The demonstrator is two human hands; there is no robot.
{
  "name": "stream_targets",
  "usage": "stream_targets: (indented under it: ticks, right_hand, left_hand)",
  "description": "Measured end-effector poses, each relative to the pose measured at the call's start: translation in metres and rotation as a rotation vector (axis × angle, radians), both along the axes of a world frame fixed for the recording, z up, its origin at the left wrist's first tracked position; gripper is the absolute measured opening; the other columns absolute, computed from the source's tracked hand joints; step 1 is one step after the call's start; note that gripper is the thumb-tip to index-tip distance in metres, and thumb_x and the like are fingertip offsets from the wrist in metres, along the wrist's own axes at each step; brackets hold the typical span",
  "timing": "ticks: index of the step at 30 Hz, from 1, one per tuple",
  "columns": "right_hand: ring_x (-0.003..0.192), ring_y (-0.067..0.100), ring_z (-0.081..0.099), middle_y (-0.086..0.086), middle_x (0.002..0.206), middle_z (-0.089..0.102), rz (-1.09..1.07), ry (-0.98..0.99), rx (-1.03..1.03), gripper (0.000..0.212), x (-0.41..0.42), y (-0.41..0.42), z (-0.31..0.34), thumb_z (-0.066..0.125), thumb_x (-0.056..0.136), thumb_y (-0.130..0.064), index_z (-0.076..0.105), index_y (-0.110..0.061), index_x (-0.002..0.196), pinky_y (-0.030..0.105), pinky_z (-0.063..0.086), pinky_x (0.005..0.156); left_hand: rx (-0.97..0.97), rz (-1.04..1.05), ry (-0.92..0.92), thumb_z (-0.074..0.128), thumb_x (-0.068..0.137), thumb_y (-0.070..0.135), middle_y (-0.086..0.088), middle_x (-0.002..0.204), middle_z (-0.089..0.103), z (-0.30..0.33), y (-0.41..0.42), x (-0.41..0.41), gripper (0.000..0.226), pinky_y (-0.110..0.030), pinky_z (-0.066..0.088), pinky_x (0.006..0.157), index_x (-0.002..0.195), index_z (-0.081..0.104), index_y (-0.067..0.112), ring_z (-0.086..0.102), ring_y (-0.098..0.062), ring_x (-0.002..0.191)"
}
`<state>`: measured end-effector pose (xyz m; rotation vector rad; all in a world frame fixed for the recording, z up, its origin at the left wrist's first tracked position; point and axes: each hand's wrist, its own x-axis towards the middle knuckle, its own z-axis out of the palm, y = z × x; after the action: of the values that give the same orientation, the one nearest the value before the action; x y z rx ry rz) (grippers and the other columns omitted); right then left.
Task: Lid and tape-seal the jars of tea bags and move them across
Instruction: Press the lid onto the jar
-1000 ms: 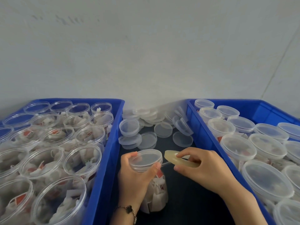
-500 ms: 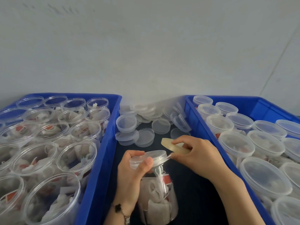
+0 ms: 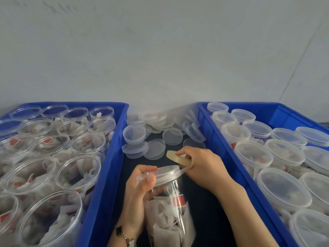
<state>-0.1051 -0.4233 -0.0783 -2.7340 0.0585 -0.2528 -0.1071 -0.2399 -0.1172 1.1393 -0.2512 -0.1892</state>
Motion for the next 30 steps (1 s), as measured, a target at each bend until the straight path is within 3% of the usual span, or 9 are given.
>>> stream_targets:
  ticks: [5,8,14,17,19,21,25,28,30]
  right_hand:
    - [0.085,0.003,0.056,-0.018,0.097,0.063,0.052,-0.029,0.0,0.02,-0.001,0.008,-0.01,0.056,0.09,-0.032,0.059,-0.038,0.109,0.021,0.044,0.069]
    - [0.093,0.005,0.056,-0.016,0.107,0.06,0.109,0.006,-0.058,0.03,-0.002,0.014,-0.014,0.056,0.088,-0.044,0.052,-0.037,0.117,0.022,0.042,0.072]
    - [0.095,0.008,0.056,-0.015,0.109,0.056,0.114,-0.026,-0.119,0.039,-0.013,0.017,-0.015,0.054,0.088,-0.047,0.046,-0.034,0.124,0.029,0.046,0.077]
    - [0.091,0.006,0.056,-0.016,0.108,0.055,0.073,-0.088,-0.121,0.034,-0.016,0.016,-0.011,0.053,0.09,-0.044,0.044,-0.038,0.122,0.027,0.047,0.076]
    - [0.09,0.007,0.056,-0.016,0.111,0.054,0.046,-0.115,-0.138,0.034,-0.017,0.016,-0.009,0.05,0.093,-0.041,0.042,-0.037,0.125,0.027,0.047,0.075]
    - [0.09,0.008,0.057,-0.016,0.112,0.054,0.021,-0.131,-0.14,0.034,-0.017,0.016,-0.008,0.049,0.094,-0.04,0.041,-0.037,0.128,0.027,0.047,0.074]
    - [0.089,0.012,0.059,-0.011,0.114,0.054,-0.044,-0.129,-0.177,0.04,-0.018,0.016,-0.006,0.05,0.094,-0.039,0.037,-0.035,0.131,0.03,0.049,0.072]
    - [0.089,0.014,0.06,-0.008,0.117,0.052,-0.057,-0.125,-0.216,0.048,-0.017,0.024,-0.005,0.054,0.091,-0.039,0.032,-0.031,0.132,0.031,0.051,0.072]
    - [0.09,0.014,0.06,-0.007,0.117,0.051,-0.037,-0.12,-0.236,0.049,-0.017,0.028,-0.005,0.055,0.091,-0.039,0.031,-0.029,0.132,0.031,0.052,0.073]
  left_hand:
    - [0.068,-0.029,-0.02,0.084,0.031,0.068,-0.014,0.083,0.069,0.002,-0.001,-0.002,0.093,-0.034,0.053,0.054,0.096,0.058,0.006,0.067,-0.032,0.07]
    - [0.119,-0.087,-0.031,0.082,0.029,0.071,-0.015,0.089,0.069,0.002,-0.002,-0.005,0.097,-0.037,0.053,0.061,0.101,0.056,0.011,0.067,-0.034,0.078]
    - [0.28,-0.154,-0.148,0.07,0.029,0.085,0.016,0.108,0.068,0.012,0.0,-0.009,0.115,-0.01,0.048,0.076,0.125,0.036,0.031,0.064,0.0,0.1]
    - [0.353,-0.029,-0.184,0.056,0.028,0.095,0.018,0.125,0.046,0.012,-0.002,-0.007,0.116,-0.011,0.046,0.082,0.123,0.028,0.035,0.051,0.005,0.112]
    - [0.41,0.13,-0.227,0.051,0.03,0.096,0.011,0.115,0.045,0.011,-0.002,-0.006,0.11,-0.015,0.046,0.079,0.118,0.032,0.032,0.051,-0.002,0.1]
    - [0.411,0.235,-0.262,0.058,0.039,0.089,0.011,0.099,0.058,0.012,-0.001,-0.005,0.097,-0.019,0.05,0.074,0.115,0.042,0.031,0.059,-0.002,0.087]
    - [0.423,0.186,-0.297,0.059,0.067,0.075,0.015,0.11,0.068,0.014,-0.001,-0.007,0.066,-0.01,0.049,0.08,0.124,0.041,0.047,0.063,0.004,0.1]
    - [0.605,0.135,-0.34,0.059,0.05,0.087,0.014,0.133,0.051,0.014,-0.007,-0.01,0.098,-0.024,0.044,0.099,0.135,0.02,0.058,0.05,-0.002,0.121]
    - [0.628,0.165,-0.318,0.069,0.034,0.083,0.025,0.129,0.046,0.011,-0.01,-0.009,0.117,-0.015,0.041,0.096,0.135,0.017,0.056,0.044,0.009,0.119]
